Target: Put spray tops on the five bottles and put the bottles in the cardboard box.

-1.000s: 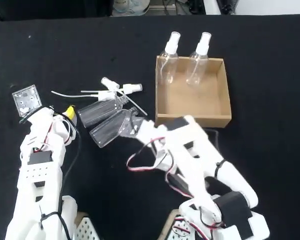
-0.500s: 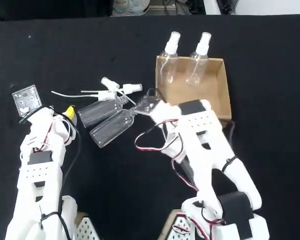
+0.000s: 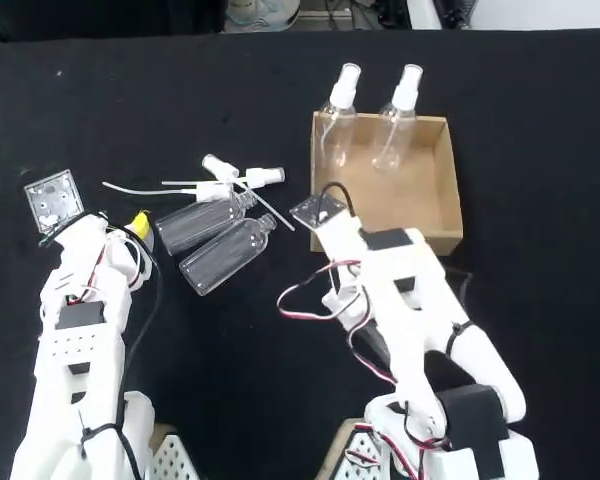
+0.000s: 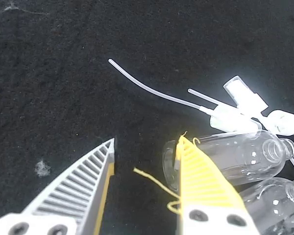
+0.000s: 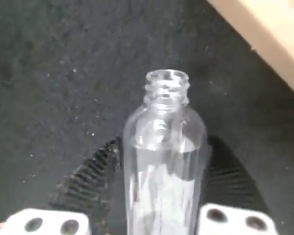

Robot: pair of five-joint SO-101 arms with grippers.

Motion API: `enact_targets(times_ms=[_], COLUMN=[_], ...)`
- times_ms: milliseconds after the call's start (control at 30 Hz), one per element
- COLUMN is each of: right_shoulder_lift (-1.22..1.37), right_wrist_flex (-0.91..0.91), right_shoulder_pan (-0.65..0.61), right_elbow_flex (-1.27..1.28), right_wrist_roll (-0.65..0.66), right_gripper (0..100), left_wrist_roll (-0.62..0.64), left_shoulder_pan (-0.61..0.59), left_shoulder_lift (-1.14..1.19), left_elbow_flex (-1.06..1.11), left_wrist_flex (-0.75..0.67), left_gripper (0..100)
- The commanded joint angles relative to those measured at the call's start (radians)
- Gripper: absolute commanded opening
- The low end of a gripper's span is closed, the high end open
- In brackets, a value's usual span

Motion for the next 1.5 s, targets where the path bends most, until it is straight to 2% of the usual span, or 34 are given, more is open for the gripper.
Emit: enact_targets(times_ms=[0,100,233,300,433,567,667,767,867,1000,1067,1233,1467], right_shoulder_lift=[-0.022,-0.039,-0.041,-0.042,-0.041,-0.039,-0.018,0.059,0.186,0.372,0.463,0.654,0.871], right_wrist_flex=[-0.023,0.063,0.279,0.334,0.407,0.433,0.308,0.132,0.018,0.032,0.098,0.305,0.511], right_shoulder_pan=[0.037,0.048,0.091,0.193,0.482,0.738,0.862,0.934,0.957,0.933,0.927,0.918,0.918], right_elbow_flex=[-0.013,-0.093,-0.234,-0.302,-0.455,-0.516,-0.492,-0.473,-0.515,-0.674,-0.773,-1.026,-1.353], right_wrist_roll=[-0.006,0.049,0.379,0.471,0.545,0.549,0.526,0.427,0.347,0.273,0.244,0.239,0.241], right_gripper=[12.9,0.6,3.5,3.5,3.4,3.5,3.5,3.5,3.5,4.1,6.7,21.5,23.4], left_wrist_roll=[0.006,0.006,0.006,0.006,0.006,0.006,0.006,0.006,0.006,0.006,0.006,0.006,0.006], left_shoulder_pan=[-0.005,-0.007,-0.010,-0.012,-0.012,-0.005,-0.004,-0.007,-0.010,-0.012,-0.012,-0.012,-0.007], left_shoulder_lift=[-0.008,-0.008,-0.008,-0.008,-0.008,-0.008,-0.008,-0.008,-0.008,-0.008,-0.008,-0.008,-0.008], left_elbow_flex=[-0.008,-0.008,-0.008,-0.008,-0.008,-0.008,-0.008,-0.008,-0.008,-0.008,-0.008,-0.008,-0.008], left_wrist_flex=[-0.017,-0.014,-0.012,-0.012,-0.012,-0.015,-0.017,-0.012,-0.011,-0.011,-0.011,-0.011,-0.014], left_gripper=[20,20,20,20,20,20,20,20,20,20,20,20,20])
